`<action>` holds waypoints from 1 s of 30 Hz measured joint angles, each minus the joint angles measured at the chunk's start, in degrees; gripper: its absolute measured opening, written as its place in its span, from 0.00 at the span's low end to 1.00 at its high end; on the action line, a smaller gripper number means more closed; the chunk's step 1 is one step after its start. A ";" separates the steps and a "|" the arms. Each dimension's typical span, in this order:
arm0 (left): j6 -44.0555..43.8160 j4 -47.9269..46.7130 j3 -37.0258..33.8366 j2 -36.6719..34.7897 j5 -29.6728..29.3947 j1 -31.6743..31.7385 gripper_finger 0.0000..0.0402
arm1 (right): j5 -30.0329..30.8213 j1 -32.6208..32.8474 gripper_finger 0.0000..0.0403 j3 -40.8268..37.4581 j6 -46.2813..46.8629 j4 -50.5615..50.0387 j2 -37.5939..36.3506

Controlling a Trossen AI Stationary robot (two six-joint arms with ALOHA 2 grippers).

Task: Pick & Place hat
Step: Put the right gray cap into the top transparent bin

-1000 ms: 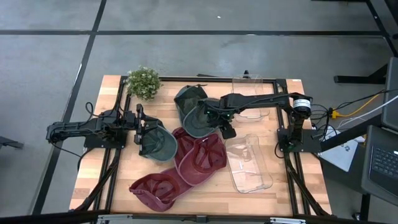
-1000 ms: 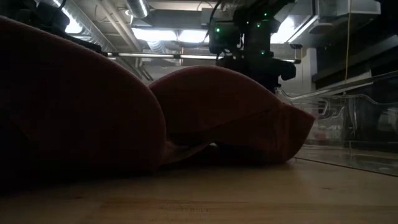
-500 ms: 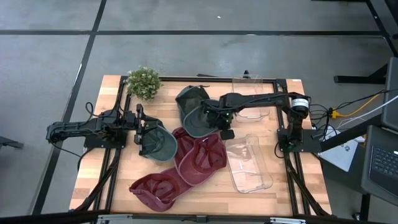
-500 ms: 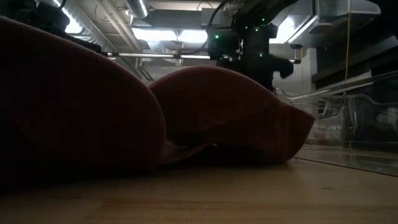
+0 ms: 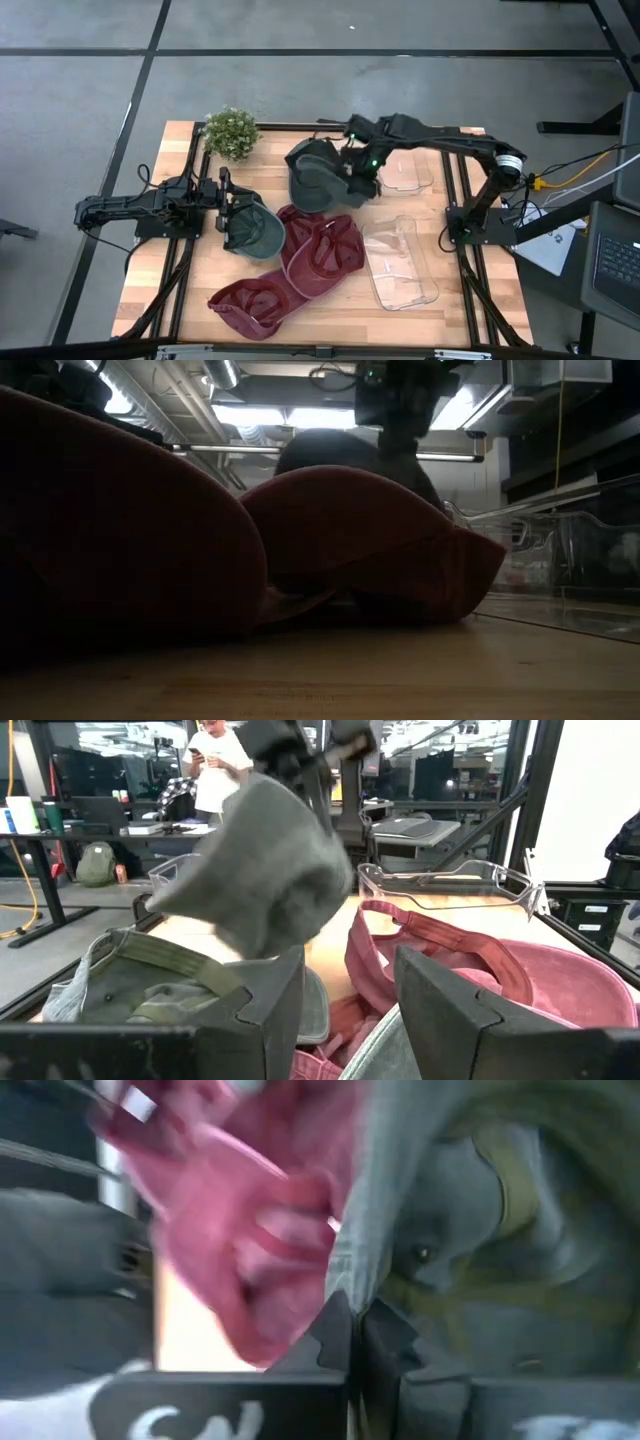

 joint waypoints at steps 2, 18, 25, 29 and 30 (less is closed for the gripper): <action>0.00 0.02 -0.01 -0.02 0.01 0.02 0.38 | -4.27 -0.94 0.01 1.46 2.56 1.10 -0.60; -43.80 9.60 0.00 -0.01 1.76 0.00 0.38 | -8.61 -3.54 0.03 12.97 28.39 24.43 -0.75; -39.08 13.99 1.61 2.24 0.66 0.00 0.38 | -2.99 -3.54 0.03 12.97 41.51 34.51 -0.74; -22.82 14.37 8.37 7.15 -1.93 0.00 0.38 | -2.97 -3.54 0.03 12.97 45.14 37.06 -0.71; -18.08 13.67 10.74 9.19 -2.65 0.00 0.38 | -2.99 -3.52 0.03 12.97 45.55 37.29 -0.71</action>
